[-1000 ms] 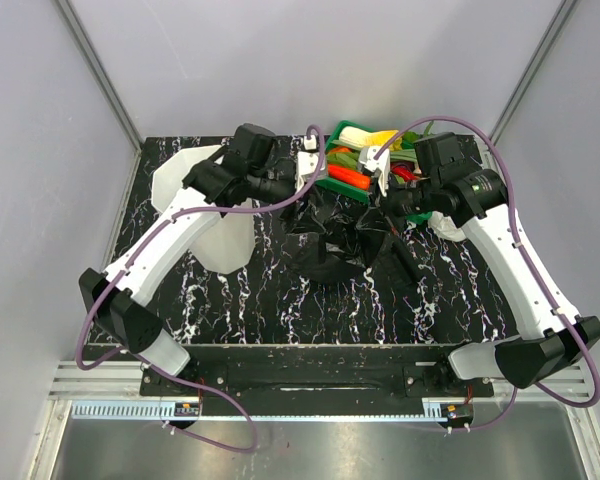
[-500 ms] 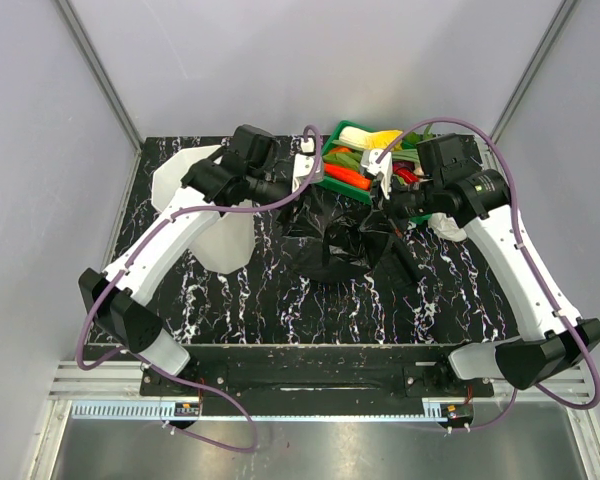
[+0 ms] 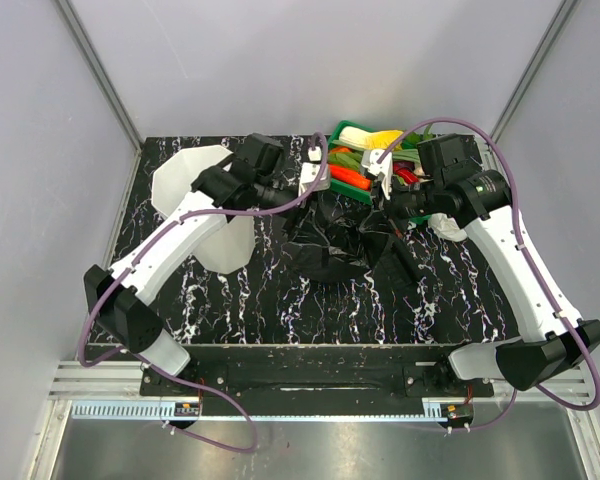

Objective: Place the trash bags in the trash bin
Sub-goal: Unfold the trash bag at the center of the board.

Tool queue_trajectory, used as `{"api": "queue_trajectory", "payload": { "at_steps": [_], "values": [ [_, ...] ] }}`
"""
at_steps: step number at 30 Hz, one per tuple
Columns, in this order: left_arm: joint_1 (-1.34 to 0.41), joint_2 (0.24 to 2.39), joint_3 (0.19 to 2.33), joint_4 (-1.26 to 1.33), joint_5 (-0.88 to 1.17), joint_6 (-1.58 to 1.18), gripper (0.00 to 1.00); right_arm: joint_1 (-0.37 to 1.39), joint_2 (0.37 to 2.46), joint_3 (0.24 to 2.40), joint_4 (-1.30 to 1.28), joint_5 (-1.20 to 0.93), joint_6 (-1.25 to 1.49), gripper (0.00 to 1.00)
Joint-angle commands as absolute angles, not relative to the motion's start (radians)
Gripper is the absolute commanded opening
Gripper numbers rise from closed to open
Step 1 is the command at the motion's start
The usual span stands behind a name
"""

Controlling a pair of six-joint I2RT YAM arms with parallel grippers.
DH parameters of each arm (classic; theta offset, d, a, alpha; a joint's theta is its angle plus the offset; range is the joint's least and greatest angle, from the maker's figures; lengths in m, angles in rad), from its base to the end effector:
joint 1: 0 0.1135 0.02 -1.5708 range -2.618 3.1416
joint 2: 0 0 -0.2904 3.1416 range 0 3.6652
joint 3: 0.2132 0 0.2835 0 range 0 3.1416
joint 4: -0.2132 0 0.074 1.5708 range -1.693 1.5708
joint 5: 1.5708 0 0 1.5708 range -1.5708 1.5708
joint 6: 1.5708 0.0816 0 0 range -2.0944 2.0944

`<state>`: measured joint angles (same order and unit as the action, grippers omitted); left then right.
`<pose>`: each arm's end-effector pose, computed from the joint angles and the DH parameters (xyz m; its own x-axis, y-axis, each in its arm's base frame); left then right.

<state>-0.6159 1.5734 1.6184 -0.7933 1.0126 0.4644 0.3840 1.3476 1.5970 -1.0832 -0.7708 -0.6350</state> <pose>0.2708 -0.2765 0.3965 -0.1323 0.3842 -0.9137 0.9760 -0.1106 -0.1878 0.2555 0.1645 0.4251 -0.1358 -0.5138 -0.8471 -0.9731 0.2297 0.0167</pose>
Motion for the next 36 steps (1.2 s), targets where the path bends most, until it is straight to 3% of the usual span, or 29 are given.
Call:
{"api": "queue_trajectory", "payload": {
  "at_steps": [1,5,17,27,29,33,36],
  "values": [
    [-0.641,1.580,1.605,-0.696,1.052,0.433,0.45,0.377,1.341,1.621,-1.074,-0.795,-0.643,0.00],
    [-0.666,1.611,1.617,-0.698,1.042,0.405,0.00,0.377,1.332,1.609,-1.055,-0.785,-0.634,0.00],
    [-0.672,1.568,1.609,-0.600,0.801,0.322,0.00,0.377,1.322,1.575,-1.028,-0.723,-0.609,0.00],
    [-0.655,1.566,1.657,-0.571,0.879,0.232,0.00,0.377,1.327,1.497,-0.953,-0.703,-0.554,0.24],
    [-0.635,1.556,1.658,-0.565,0.916,0.221,0.00,0.377,1.327,1.480,-0.945,-0.677,-0.551,0.21],
    [-0.609,1.543,1.648,-0.555,1.043,0.216,0.00,0.377,1.338,1.448,-0.939,-0.681,-0.540,0.00],
    [-0.611,1.540,1.622,-0.543,1.092,0.216,0.00,0.377,1.339,1.439,-0.942,-0.736,-0.538,0.00]
  ]
}}
